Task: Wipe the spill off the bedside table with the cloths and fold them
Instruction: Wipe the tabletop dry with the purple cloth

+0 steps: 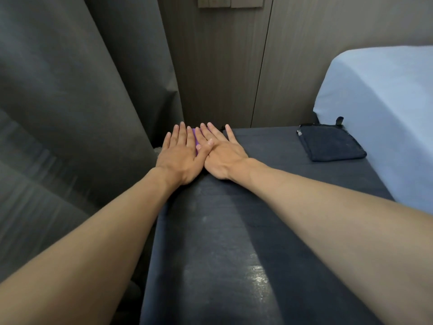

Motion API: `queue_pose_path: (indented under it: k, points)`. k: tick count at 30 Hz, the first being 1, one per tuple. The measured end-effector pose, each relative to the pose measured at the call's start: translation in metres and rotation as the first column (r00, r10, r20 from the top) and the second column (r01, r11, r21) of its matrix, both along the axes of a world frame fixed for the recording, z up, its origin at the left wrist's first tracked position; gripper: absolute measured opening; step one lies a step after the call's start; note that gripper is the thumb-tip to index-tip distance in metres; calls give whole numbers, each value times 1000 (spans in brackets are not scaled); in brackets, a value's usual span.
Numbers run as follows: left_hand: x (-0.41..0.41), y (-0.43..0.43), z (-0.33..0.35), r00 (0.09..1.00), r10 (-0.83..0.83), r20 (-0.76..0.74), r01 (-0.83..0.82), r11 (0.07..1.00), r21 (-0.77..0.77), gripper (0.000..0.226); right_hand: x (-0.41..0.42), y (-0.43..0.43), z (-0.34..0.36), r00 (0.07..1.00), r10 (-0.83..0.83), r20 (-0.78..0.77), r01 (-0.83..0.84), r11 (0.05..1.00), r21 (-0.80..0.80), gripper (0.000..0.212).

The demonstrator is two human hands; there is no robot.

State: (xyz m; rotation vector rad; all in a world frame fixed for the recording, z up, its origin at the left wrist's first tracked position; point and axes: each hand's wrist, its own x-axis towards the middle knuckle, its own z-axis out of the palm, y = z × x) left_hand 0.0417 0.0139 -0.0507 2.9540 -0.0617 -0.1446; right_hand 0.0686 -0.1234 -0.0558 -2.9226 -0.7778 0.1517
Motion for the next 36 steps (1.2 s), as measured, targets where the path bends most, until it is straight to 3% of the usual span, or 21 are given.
queue_pose_path:
  k: [13, 23, 28, 33, 36]
  points:
    - [8, -53, 1, 999, -43, -15, 43, 999, 1, 110, 4, -55, 3, 1000, -31, 6, 31, 999, -29, 57]
    - [24, -105, 0, 984, -177, 0, 177, 984, -6, 109, 3, -108, 4, 989, -148, 22, 150, 986, -70, 59]
    - [39, -116, -2, 952, -306, 9, 306, 952, 12, 88, -1, -120, 2, 965, -259, 29, 261, 963, -74, 64]
    - [47, -112, -2, 901, -435, -5, 435, 901, 2, 84, -11, -113, 1, 920, -391, 28, 392, 917, -72, 70]
    - [54, -111, -2, 857, -516, -10, 516, 856, 14, 65, -19, -104, -1, 862, -507, 8, 507, 860, -56, 69]
